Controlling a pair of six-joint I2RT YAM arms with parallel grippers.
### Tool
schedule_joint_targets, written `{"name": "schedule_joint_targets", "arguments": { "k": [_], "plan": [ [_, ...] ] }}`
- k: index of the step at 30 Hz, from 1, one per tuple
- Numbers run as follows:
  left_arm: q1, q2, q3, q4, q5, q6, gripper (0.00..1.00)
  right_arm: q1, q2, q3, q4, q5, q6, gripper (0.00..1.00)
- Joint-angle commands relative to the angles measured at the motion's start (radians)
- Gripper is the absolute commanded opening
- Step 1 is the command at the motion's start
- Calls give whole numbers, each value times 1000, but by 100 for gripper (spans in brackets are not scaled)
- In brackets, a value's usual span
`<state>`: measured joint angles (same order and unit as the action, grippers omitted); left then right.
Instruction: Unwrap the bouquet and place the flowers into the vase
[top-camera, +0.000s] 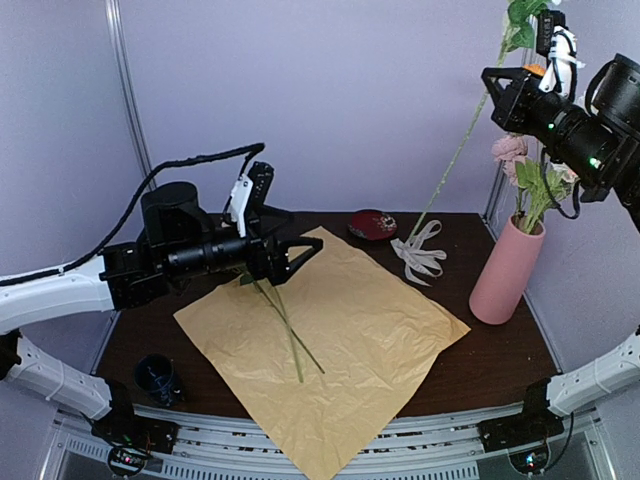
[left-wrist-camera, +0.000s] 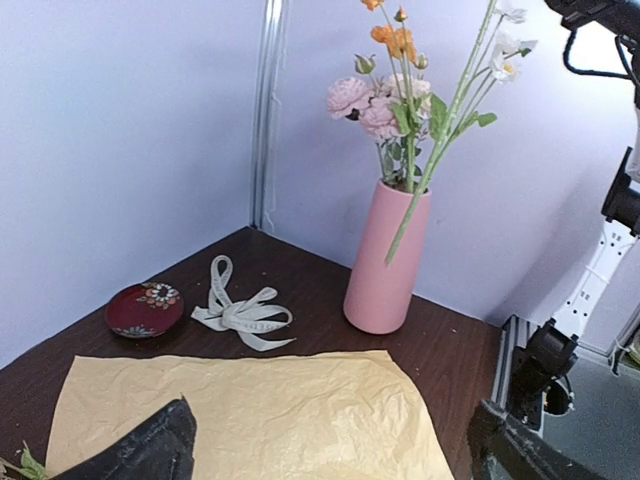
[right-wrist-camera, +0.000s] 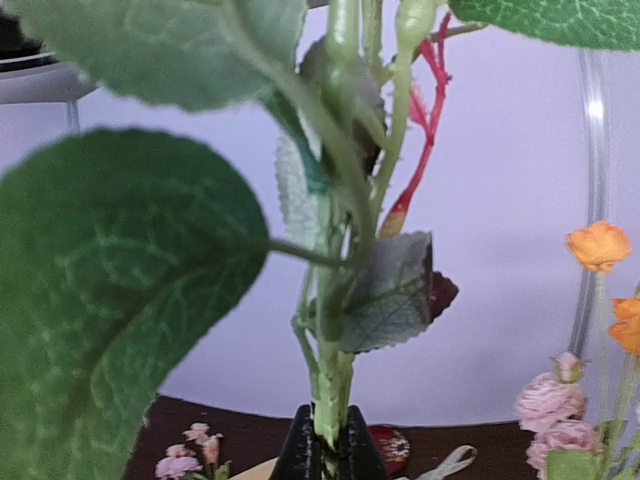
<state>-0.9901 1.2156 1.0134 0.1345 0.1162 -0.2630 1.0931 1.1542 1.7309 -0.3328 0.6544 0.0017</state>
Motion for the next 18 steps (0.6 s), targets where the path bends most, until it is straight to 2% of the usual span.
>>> {"name": "schedule_joint_targets", "arguments": {
  "k": [1, 5, 9, 12, 15, 18],
  "plan": [
    [-1, 10, -23, 39, -93, 6, 98, -2, 17, 32, 64, 389, -328, 0],
    [-1, 31, -4, 11, -81, 8, 98, -2, 16, 148, 45, 341, -321, 0],
    [-1, 36, -4, 11, -57, 17, 98, -2, 88, 332, -200, 317, -251, 0],
    [-1, 46, -7, 15, -44, 19, 98, -2, 59, 229, -217, 371, -239, 0],
    [-1, 63, -4, 16, -35, 15, 98, -12, 17, 73, -57, 456, -322, 0],
    [-1, 77, 3, 12, -19, 7, 98, -65, 5, 8, 76, 464, -387, 0]
  ]
}}
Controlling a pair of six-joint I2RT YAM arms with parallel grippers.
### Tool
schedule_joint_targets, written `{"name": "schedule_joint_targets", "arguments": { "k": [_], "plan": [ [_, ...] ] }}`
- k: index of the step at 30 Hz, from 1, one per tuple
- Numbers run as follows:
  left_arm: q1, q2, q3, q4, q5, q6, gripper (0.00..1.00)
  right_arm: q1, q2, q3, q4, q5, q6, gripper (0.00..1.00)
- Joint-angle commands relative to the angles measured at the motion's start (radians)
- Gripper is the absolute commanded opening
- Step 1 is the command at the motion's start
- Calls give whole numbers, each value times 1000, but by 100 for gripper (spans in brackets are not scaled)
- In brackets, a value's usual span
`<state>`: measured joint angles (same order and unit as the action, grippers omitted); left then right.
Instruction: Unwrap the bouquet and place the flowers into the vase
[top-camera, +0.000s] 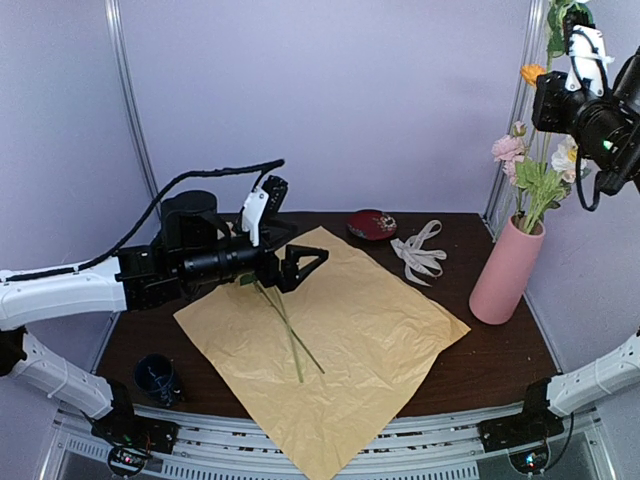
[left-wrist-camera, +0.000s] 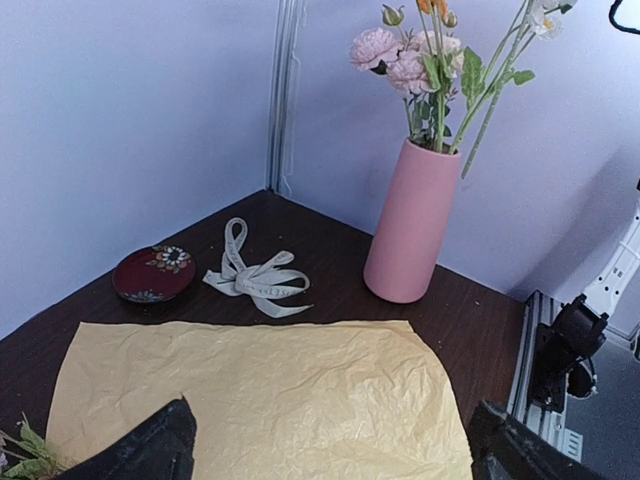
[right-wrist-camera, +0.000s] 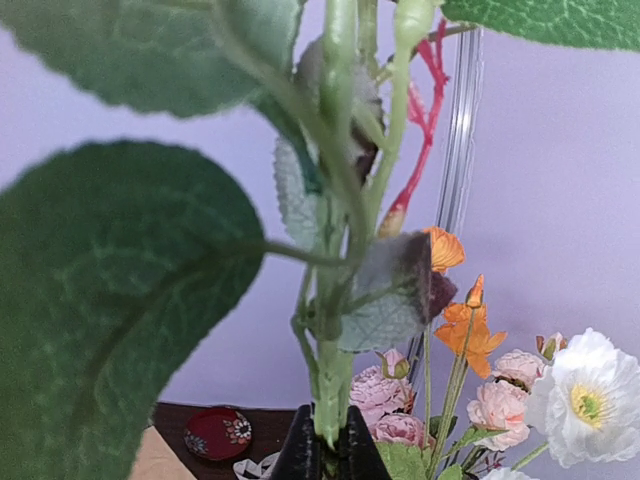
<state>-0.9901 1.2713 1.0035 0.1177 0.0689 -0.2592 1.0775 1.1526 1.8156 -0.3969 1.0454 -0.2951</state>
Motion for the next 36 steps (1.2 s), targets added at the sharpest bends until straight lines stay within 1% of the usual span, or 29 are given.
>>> {"name": "schedule_joint_targets", "arguments": {
  "k": [1, 2, 6, 13, 21, 28, 33, 36],
  "plan": [
    [-1, 24, 17, 26, 33, 2, 98, -77, 6, -78, 165, 57, -94, 0],
    [-1, 23, 17, 24, 34, 0, 98, -115, 10, -74, 187, 39, -94, 0],
    [-1, 18, 16, 22, 31, -3, 98, -200, 44, -58, 240, -8, -119, 0],
    [-1, 24, 12, 16, 25, -3, 98, -282, 73, -98, 337, -36, -183, 0],
    [-1, 47, 21, 18, 31, -5, 98, -321, 65, -129, 392, -44, -236, 0],
    [-1, 73, 34, 19, 44, -8, 98, -330, 50, -201, 425, -35, -279, 0],
    [-1, 86, 38, 20, 54, -13, 98, -349, 23, -271, 417, -38, -252, 0],
    [-1, 88, 42, 18, 57, -14, 98, -350, 6, -280, 392, -77, -206, 0]
  ]
}}
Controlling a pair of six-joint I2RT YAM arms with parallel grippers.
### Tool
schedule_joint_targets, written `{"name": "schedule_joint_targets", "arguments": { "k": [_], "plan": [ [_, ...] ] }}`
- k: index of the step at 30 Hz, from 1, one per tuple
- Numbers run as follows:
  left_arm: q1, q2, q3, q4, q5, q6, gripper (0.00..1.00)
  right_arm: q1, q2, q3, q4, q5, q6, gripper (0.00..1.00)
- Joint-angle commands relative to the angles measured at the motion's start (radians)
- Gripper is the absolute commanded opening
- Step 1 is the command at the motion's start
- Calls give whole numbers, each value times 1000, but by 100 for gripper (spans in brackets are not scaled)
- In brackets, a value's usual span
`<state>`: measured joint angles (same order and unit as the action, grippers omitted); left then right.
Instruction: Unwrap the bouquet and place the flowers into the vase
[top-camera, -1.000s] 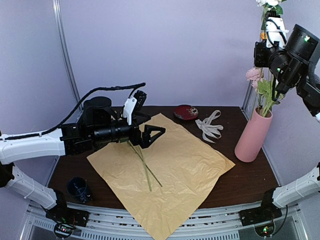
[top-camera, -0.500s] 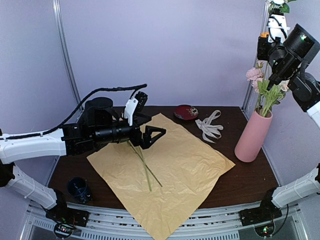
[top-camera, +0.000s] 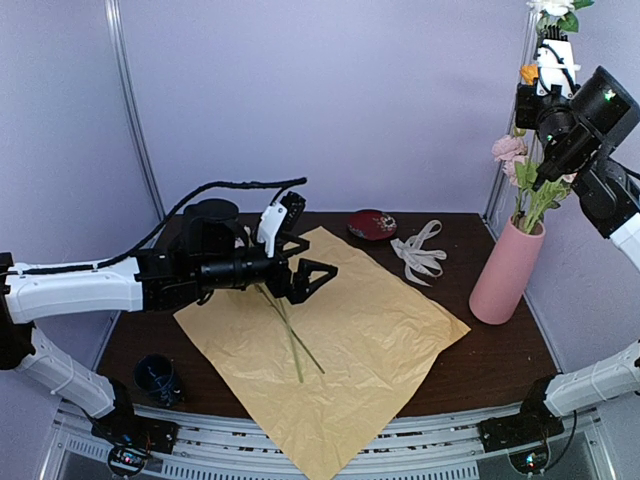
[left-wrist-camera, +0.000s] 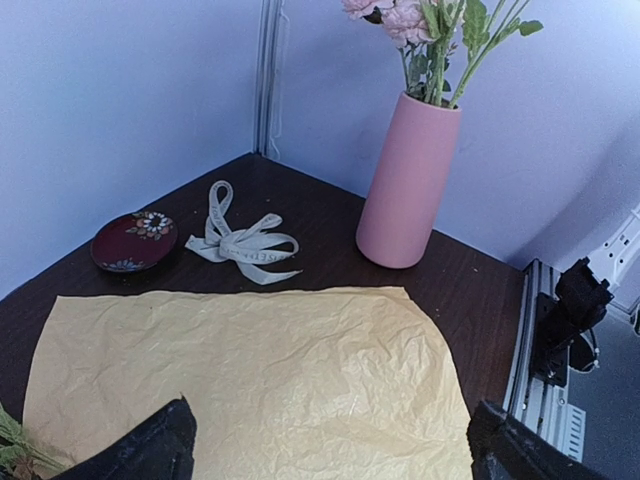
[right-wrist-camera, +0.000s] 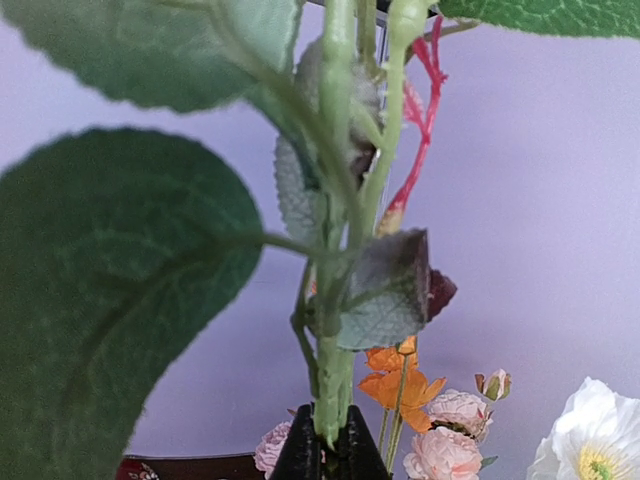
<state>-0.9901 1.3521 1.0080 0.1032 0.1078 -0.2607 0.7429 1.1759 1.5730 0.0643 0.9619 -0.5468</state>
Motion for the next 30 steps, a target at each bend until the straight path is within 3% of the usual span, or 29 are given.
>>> {"name": "schedule_joint_targets", "arguments": {
  "k": [1, 11, 24, 30],
  "plan": [
    [-1, 6, 37, 30, 17, -12, 98, -17, -20, -27, -77, -4, 61, 0],
    [-1, 1, 36, 29, 12, -16, 98, -17, 17, 154, -179, -86, 140, 0],
    [-2, 15, 39, 26, 18, -14, 98, -17, -10, 9, -129, -31, 71, 0],
    [-1, 15, 40, 23, 17, -14, 98, -17, -15, 25, -119, -52, 63, 0]
  ]
}}
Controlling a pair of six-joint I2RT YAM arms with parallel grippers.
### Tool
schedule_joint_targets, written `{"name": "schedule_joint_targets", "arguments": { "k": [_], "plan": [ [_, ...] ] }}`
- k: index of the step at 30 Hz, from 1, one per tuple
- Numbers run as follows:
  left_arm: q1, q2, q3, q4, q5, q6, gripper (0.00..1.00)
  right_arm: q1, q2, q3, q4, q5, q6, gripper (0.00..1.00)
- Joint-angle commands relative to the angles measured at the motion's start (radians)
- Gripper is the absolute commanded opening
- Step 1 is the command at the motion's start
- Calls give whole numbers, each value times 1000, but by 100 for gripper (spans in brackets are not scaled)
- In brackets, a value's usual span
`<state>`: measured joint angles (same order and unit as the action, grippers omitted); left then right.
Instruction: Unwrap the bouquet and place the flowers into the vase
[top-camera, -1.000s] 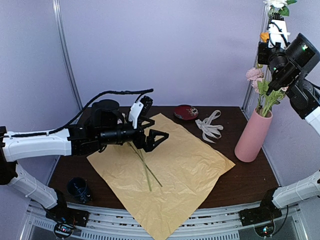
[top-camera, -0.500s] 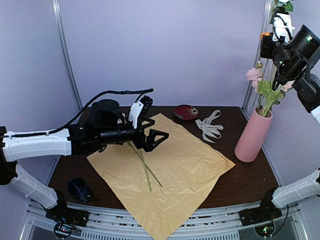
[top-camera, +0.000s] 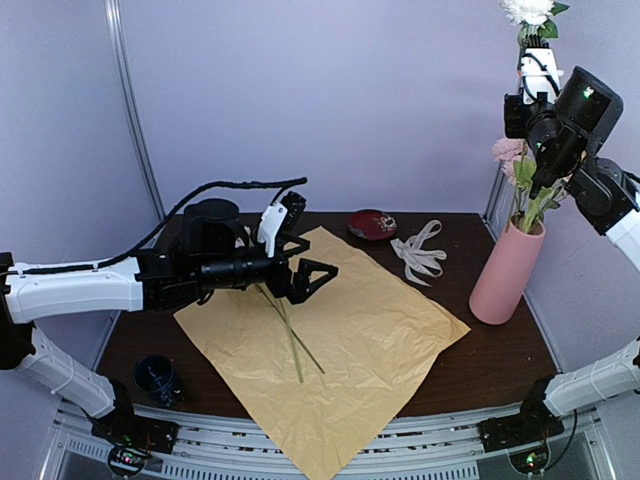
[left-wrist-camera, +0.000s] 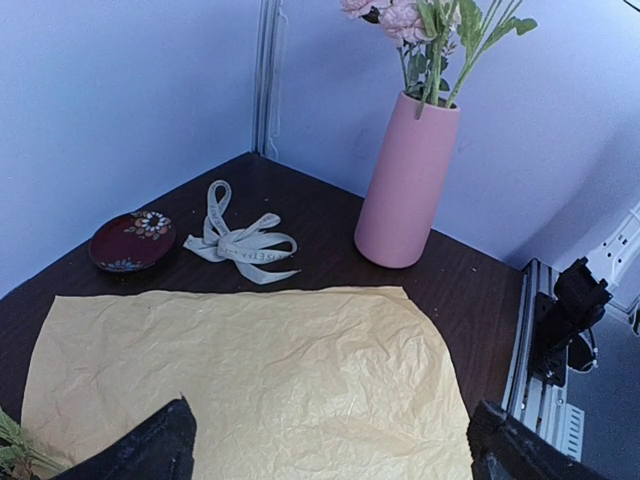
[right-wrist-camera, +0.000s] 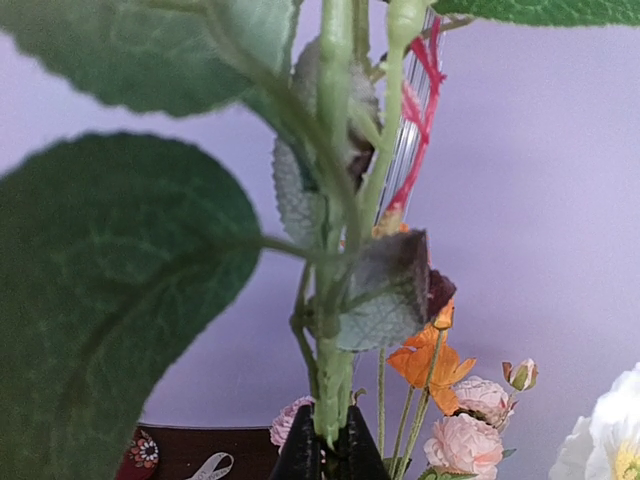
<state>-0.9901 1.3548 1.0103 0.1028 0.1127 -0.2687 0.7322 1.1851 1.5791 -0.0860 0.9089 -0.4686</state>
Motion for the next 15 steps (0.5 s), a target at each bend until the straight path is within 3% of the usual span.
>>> {"name": "schedule_joint_targets", "arguments": {
  "k": [1, 15],
  "plan": [
    [-1, 12, 38, 23, 12, -6, 98, -7, -23, 29, 31, -4, -18, 0],
    [-1, 15, 39, 21, 10, -7, 98, -7, -42, 22, 91, 20, -128, 0]
  ]
}}
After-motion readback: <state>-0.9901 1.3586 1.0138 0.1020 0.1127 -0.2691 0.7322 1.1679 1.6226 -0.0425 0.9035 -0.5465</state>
